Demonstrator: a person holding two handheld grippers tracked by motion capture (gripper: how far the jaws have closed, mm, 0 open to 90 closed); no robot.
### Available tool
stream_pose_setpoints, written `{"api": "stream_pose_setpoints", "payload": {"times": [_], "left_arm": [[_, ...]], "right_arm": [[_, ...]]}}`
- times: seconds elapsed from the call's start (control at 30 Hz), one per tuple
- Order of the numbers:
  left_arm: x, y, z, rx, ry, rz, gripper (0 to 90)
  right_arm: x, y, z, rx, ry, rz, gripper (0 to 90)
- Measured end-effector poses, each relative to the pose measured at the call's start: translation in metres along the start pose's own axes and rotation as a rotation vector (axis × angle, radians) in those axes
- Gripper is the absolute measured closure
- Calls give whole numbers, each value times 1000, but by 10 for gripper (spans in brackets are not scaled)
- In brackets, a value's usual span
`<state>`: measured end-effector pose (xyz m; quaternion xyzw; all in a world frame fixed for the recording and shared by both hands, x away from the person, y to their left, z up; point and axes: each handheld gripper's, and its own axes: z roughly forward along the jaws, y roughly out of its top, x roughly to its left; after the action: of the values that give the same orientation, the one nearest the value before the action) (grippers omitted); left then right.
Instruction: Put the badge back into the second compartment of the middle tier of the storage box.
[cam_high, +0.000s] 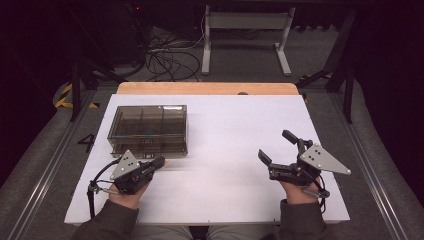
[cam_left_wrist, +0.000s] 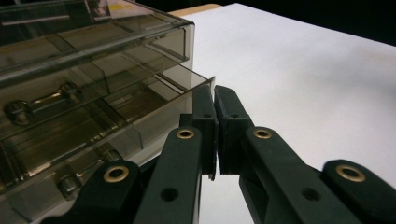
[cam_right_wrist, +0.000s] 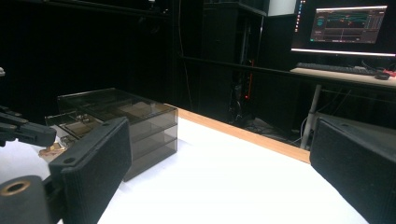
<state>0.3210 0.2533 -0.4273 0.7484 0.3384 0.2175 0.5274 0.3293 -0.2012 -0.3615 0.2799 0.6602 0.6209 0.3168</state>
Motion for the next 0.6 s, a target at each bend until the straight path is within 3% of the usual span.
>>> {"api": "stream_pose_setpoints", "payload": {"times": [0.23,0.6], "left_arm": [[5,1,-4,-47,36,8,878],[11,3,-3,-78,87,30,878]], "right_arm": [[0,0,0,2,1,1,64],[1,0,1,6,2,-3,65]]}}
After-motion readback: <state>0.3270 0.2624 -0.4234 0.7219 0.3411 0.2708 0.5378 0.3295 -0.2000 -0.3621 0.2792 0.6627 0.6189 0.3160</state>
